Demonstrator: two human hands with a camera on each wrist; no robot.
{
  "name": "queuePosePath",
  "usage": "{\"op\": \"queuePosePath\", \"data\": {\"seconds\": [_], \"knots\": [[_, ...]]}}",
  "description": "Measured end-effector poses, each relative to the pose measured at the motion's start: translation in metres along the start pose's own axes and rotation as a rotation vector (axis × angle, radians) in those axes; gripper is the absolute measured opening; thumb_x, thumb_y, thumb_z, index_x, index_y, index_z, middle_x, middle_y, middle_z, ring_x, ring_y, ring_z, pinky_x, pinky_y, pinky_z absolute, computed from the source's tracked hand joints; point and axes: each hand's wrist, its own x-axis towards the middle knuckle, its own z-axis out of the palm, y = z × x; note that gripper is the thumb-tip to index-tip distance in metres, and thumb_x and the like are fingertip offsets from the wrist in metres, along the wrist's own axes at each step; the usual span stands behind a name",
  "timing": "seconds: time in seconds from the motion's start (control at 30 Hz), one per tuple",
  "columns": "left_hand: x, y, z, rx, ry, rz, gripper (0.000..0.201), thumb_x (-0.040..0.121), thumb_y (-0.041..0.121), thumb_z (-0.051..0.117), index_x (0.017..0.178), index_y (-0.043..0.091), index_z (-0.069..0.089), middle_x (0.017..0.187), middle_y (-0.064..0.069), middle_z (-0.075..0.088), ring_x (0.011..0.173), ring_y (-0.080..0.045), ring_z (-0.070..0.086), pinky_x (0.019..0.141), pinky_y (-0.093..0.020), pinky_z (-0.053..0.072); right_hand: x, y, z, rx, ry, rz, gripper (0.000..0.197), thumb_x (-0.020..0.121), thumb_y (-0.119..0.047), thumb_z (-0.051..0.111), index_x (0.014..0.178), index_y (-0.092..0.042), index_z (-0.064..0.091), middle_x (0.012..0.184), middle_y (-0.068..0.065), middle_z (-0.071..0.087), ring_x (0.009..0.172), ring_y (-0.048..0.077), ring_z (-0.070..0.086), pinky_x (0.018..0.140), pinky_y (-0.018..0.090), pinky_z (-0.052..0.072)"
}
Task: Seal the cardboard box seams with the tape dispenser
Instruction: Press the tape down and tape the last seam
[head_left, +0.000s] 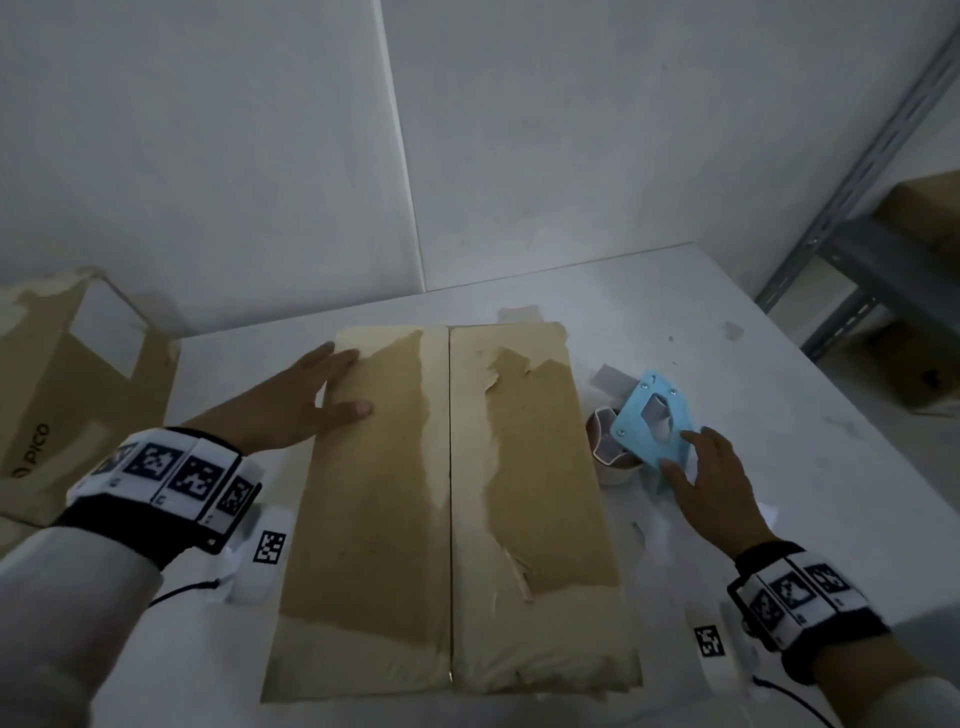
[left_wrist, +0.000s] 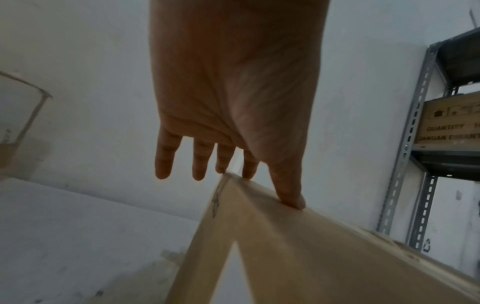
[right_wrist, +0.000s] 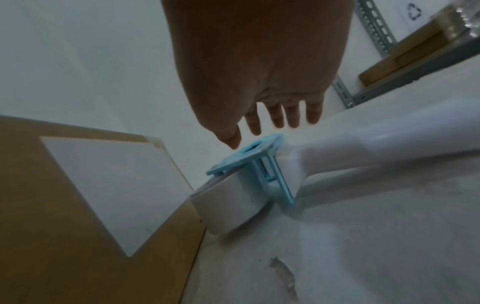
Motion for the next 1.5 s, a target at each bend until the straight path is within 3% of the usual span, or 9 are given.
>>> {"op": "queuePosePath", "data": {"seconds": [0.23,0.37,0.6,0.8,0.9,1.03,1.17,1.3,1.5], "knots": [[0.006,0.003,-0.008,-0.014,0.028,0.022,0.080,0.076,0.044,0.065,0.143,0.025,0.026,0.157,0.008,0.006,0.140,-0.016,0.022,0.109,-0.031,0.024,0.006,0.002,0.001,0.026,-0.130,0.136,0.067,0.082,-0.034,0.056,0.136,-0.006,0.028,0.128,0.023,0.050,0.115,0.040,0.048,0.098,0.051,0.039],[0.009,0.003,-0.011,-0.046,0.017,0.035,0.093,0.074,0.041,0.069,0.146,0.026,0.014,0.156,0.006,0.011,0.140,-0.016,0.023,0.110,-0.029,0.023,0.002,0.008,0.001,-0.159,-0.176,0.091,0.080,0.078,-0.016,0.066,0.141,-0.008,0.018,0.130,0.022,0.046,0.115,0.038,0.048,0.096,0.049,0.039],[0.016,0.002,-0.017,-0.030,-0.045,0.019,0.099,0.071,0.043,0.071,0.147,0.026,0.010,0.157,0.008,0.003,0.142,-0.014,0.016,0.115,-0.032,0.020,0.010,0.000,-0.012,-0.048,-0.113,0.050,0.071,0.082,-0.008,0.058,0.141,-0.010,0.018,0.129,0.022,0.047,0.113,0.038,0.049,0.094,0.050,0.041],[0.021,0.013,-0.013,0.031,-0.051,-0.031,0.110,0.050,0.077,0.061,0.143,0.035,0.019,0.150,0.008,0.005,0.138,-0.025,0.018,0.112,-0.044,0.026,0.018,-0.061,-0.062,0.233,0.098,-0.141,0.044,0.088,-0.011,0.055,0.128,-0.007,0.036,0.100,0.007,0.050,0.087,0.024,0.054,0.073,0.028,0.038],[0.026,0.014,-0.008,0.096,0.013,0.006,0.102,0.058,0.069,0.068,0.140,0.034,0.020,0.153,0.007,-0.002,0.143,-0.025,0.001,0.114,-0.050,0.018,0.023,-0.095,-0.083,0.321,0.092,-0.182,0.044,0.088,-0.012,0.055,0.128,-0.008,0.036,0.102,0.003,0.049,0.083,0.015,0.049,0.059,0.016,0.033],[0.028,0.023,-0.005,0.088,-0.100,0.024,0.121,0.049,0.084,0.057,0.145,0.031,0.005,0.155,0.004,-0.008,0.142,-0.027,0.010,0.113,-0.049,0.021,0.040,-0.130,-0.092,0.320,0.047,-0.230,0.046,0.084,-0.022,0.061,0.125,-0.012,0.043,0.106,0.004,0.056,0.096,0.020,0.053,0.077,0.025,0.037],[0.032,0.037,0.005,0.109,-0.109,-0.103,0.130,0.036,0.093,0.045,0.142,0.038,-0.006,0.154,0.006,-0.020,0.142,-0.037,0.001,0.111,-0.059,0.017,0.049,-0.167,-0.095,0.277,-0.007,-0.300,0.031,0.084,-0.028,0.061,0.110,-0.017,0.049,0.091,-0.002,0.058,0.085,0.018,0.055,0.071,0.026,0.039],[0.036,0.044,0.008,0.164,-0.139,-0.136,0.129,0.046,0.083,0.061,0.142,0.036,-0.011,0.152,0.002,-0.025,0.140,-0.043,0.001,0.109,-0.059,0.021,0.054,-0.203,-0.100,0.320,-0.062,-0.395,0.017,0.083,-0.028,0.060,0.096,-0.023,0.050,0.085,-0.007,0.060,0.079,0.015,0.060,0.070,0.029,0.046],[0.038,0.036,-0.010,0.230,-0.193,-0.030,0.111,0.065,0.067,0.065,0.144,0.030,-0.004,0.154,-0.003,-0.013,0.133,-0.035,0.032,0.103,-0.041,0.035,0.062,-0.237,-0.109,0.289,-0.182,-0.498,0.010,0.081,-0.028,0.062,0.080,-0.030,0.053,0.072,-0.012,0.064,0.062,0.005,0.062,0.059,0.023,0.043]]}}
